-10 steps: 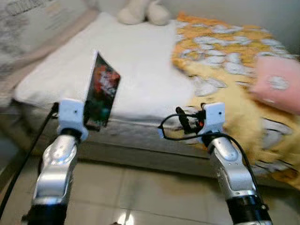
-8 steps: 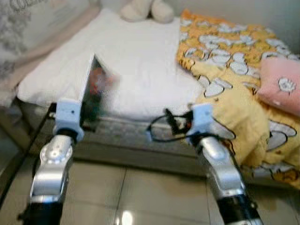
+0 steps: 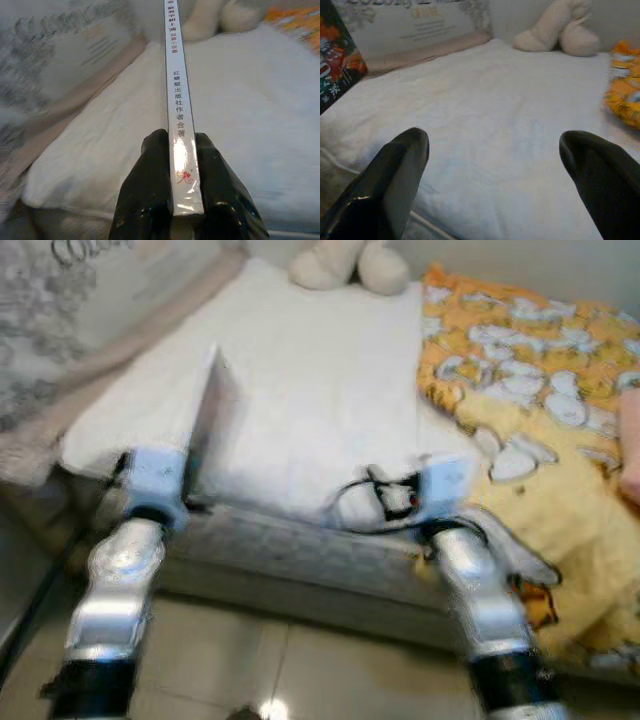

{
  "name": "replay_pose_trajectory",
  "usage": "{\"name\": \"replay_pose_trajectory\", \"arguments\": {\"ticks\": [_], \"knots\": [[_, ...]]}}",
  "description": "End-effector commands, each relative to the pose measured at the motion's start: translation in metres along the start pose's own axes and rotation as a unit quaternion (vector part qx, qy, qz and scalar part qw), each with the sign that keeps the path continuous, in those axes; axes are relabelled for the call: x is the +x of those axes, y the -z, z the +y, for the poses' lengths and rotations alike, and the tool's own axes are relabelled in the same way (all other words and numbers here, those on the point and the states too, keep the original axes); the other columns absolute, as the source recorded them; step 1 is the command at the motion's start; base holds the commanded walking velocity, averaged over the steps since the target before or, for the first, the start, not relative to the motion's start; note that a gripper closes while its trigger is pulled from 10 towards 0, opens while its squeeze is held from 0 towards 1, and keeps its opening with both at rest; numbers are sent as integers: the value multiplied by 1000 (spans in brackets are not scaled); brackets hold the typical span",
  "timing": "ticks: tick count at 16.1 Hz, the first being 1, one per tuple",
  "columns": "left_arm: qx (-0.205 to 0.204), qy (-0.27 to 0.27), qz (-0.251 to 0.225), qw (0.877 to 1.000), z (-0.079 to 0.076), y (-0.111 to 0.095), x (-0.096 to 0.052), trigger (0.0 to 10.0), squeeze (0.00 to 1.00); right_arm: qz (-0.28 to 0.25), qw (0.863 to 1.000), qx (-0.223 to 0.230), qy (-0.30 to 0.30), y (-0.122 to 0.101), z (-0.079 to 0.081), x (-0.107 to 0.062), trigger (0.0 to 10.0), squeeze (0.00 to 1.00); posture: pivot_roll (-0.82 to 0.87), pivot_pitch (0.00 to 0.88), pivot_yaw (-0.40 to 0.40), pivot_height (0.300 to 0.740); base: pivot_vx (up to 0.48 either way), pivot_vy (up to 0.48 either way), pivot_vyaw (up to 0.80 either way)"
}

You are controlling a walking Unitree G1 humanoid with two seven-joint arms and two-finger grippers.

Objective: Clean up the room

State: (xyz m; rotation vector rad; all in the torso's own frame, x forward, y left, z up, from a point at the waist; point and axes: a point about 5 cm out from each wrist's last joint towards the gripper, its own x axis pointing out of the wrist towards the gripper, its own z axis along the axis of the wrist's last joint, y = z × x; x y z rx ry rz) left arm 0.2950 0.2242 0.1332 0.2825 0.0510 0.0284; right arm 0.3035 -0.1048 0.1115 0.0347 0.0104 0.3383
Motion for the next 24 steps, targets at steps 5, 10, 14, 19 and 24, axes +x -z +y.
{"name": "replay_pose_trajectory", "arguments": {"ticks": [5,10,14,19,24], "knots": [[17,12,-37,999,-6,-14,5,10000,0,2,1000,-2,15,1,-12,-2,10000,145,-66,13,-11,740,469,0,-160],[-2,1,-26,1000,-2,-10,7,10000,0,2,1000,-7,13,1,-12,-1,10000,149,-65,7,-12,740,56,460,-471],[2,4,-30,1000,-4,-11,8,10000,0,1,1000,-7,13,2,-12,-1,10000,145,-67,16,-10,740,0,456,0],[-22,-10,-28,999,-5,-10,5,10000,0,2,1000,-10,15,2,-14,-2,10000,145,-67,21,-11,740,261,403,0],[-12,1,-43,999,-19,-14,5,10000,0,-4,1000,-10,29,0,-18,-1,10000,145,-65,21,-12,740,211,321,0]]}}
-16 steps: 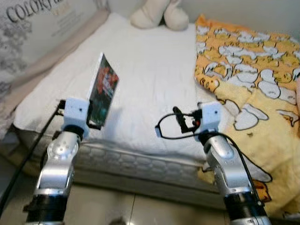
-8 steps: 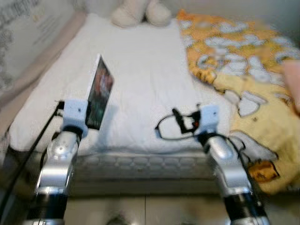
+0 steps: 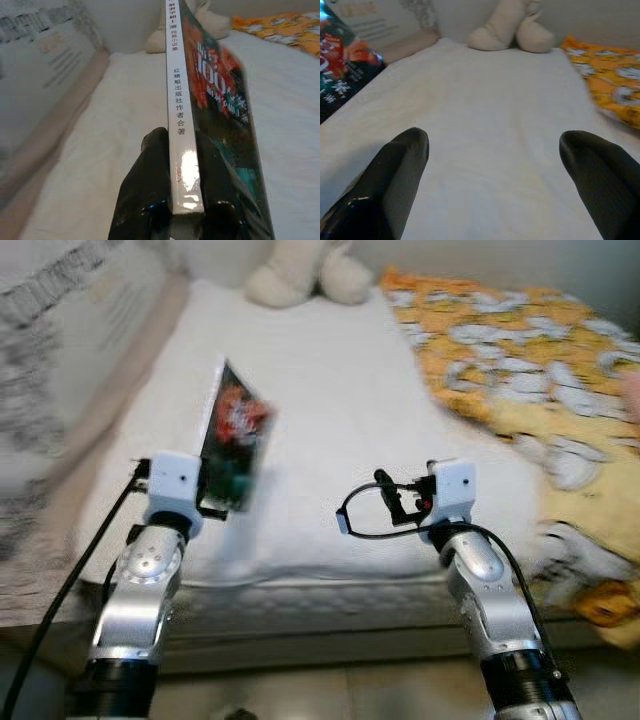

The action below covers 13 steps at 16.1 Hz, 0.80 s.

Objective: Clean up the room

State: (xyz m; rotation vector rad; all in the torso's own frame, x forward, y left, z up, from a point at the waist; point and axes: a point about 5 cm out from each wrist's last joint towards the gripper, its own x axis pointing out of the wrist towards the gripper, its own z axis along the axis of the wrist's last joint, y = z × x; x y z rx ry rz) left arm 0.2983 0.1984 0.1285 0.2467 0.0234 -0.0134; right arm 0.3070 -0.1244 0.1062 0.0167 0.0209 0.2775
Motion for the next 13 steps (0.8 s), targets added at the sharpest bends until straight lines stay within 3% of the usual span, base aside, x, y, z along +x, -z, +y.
{"name": "replay_pose_trajectory", "arguments": {"ticks": [1,3,5,8,9,10,13], "knots": [[1,-21,-31,999,7,-13,3,10000,0,-18,999,5,38,-5,-6,1,10000,145,-65,21,-12,740,0,0,0],[3,-25,-32,999,8,-15,4,10000,0,-25,997,1,72,-6,-14,-1,10000,145,-67,25,-10,740,0,0,0],[8,-36,-34,999,9,-15,3,10000,0,-43,997,-18,64,-8,-10,-3,10000,141,-67,26,-12,740,0,0,0],[8,-40,-42,998,7,-14,-1,10000,0,-47,996,-6,81,-1,-9,-15,10000,149,-60,27,-15,740,0,0,0],[1,-29,-42,999,4,-11,-6,10000,0,-26,997,-20,69,7,-5,-26,10000,153,-60,25,-12,740,0,0,0],[-8,-3,-39,999,-2,-6,-20,10000,0,-10,998,-28,54,13,-4,-40,10000,153,-67,24,-10,740,0,0,0],[-14,11,-33,999,-6,-3,-36,10000,0,-7,998,-28,53,14,-10,-49,10000,153,-52,11,-11,740,0,0,0]]}}
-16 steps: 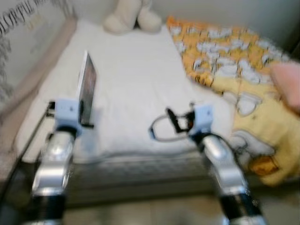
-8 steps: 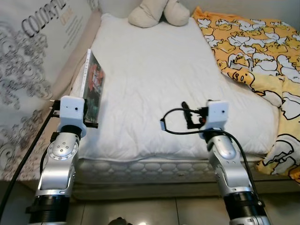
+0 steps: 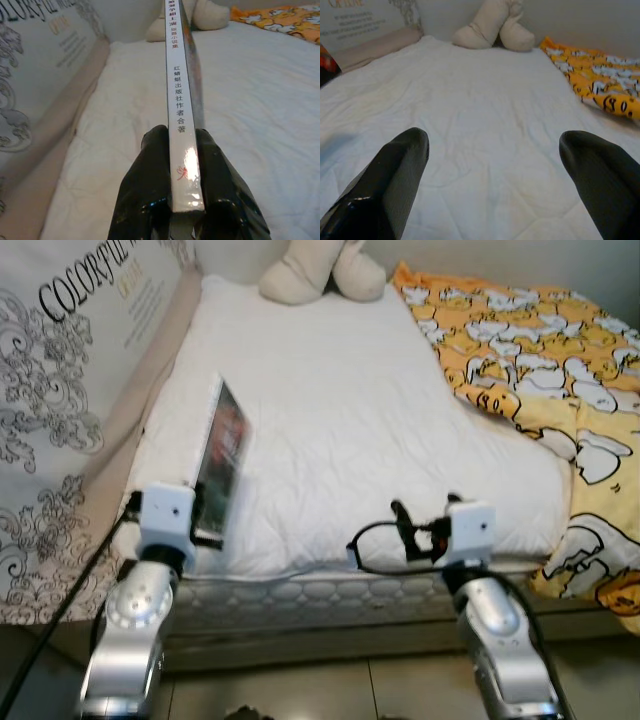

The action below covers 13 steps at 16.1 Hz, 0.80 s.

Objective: Clean up the room

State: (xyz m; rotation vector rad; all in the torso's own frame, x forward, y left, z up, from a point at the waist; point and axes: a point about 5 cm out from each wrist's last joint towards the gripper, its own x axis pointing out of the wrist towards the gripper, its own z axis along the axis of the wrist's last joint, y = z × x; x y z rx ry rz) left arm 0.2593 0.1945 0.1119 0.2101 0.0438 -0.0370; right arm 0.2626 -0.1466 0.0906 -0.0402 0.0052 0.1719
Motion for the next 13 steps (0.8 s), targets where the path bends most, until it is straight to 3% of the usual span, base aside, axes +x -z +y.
{"name": "replay_pose_trajectory", "arguments": {"ticks": [1,5,8,13], "knots": [[1,-6,-44,999,3,-21,2,10000,0,-3,1000,1,0,-3,-2,0,10000,153,-52,11,-11,740,0,0,0],[-5,-24,-58,998,3,-33,23,10000,0,-21,1000,7,-11,-15,5,16,10000,157,-58,0,-14,740,480,0,0],[-11,-31,-57,998,4,-36,29,10000,0,-24,1000,6,-17,-19,4,21,10000,157,-58,0,-19,740,480,0,0],[-45,-12,-63,997,-8,-48,49,10000,0,-31,999,12,-29,-24,10,28,10000,157,-58,8,-24,740,480,0,0]]}}
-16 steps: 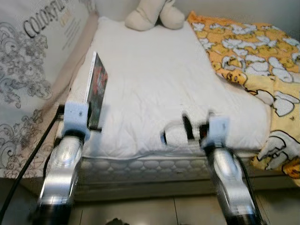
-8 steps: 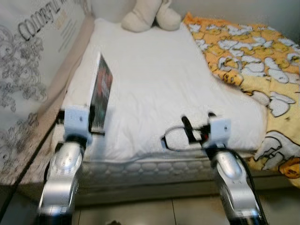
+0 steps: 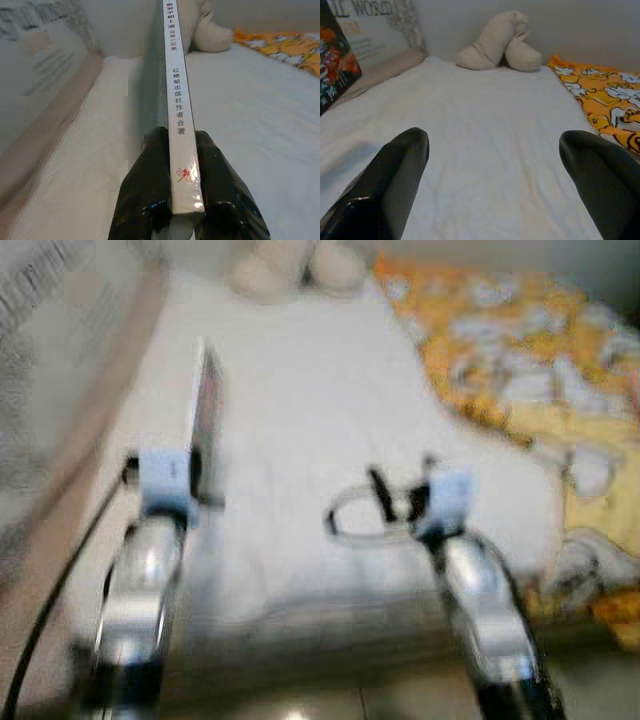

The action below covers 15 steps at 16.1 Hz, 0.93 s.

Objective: Clean up the room

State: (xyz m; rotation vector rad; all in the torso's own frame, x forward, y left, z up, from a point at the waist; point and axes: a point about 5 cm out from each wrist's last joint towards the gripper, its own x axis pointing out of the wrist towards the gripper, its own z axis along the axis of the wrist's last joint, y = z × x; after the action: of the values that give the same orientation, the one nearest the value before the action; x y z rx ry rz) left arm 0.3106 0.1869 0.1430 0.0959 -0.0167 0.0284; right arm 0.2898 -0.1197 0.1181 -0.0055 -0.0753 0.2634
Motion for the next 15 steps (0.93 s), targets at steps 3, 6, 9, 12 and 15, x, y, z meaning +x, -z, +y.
{"name": "replay_pose_trajectory", "arguments": {"ticks": [3,6,9,12,15], "knots": [[-144,45,7,988,-30,-27,38,10000,0,7,1000,3,0,-3,-4,3,10000,188,-69,18,-21,740,0,0,267],[-121,71,-3,990,-44,-33,49,10000,0,11,1000,7,4,-1,-6,2,10000,200,-76,28,-21,740,0,-160,788],[-128,95,13,987,-55,-35,68,10000,0,19,1000,7,8,1,-6,1,10000,157,-81,31,-23,740,0,-459,0],[-182,154,64,969,-69,-28,79,10000,0,23,1000,7,2,2,-3,1,10000,153,-84,49,-28,740,0,-105,0],[-301,149,98,937,-79,-24,88,10000,0,21,1000,-7,-15,-3,1,-4,10000,153,-151,99,-25,740,0,0,0]]}}
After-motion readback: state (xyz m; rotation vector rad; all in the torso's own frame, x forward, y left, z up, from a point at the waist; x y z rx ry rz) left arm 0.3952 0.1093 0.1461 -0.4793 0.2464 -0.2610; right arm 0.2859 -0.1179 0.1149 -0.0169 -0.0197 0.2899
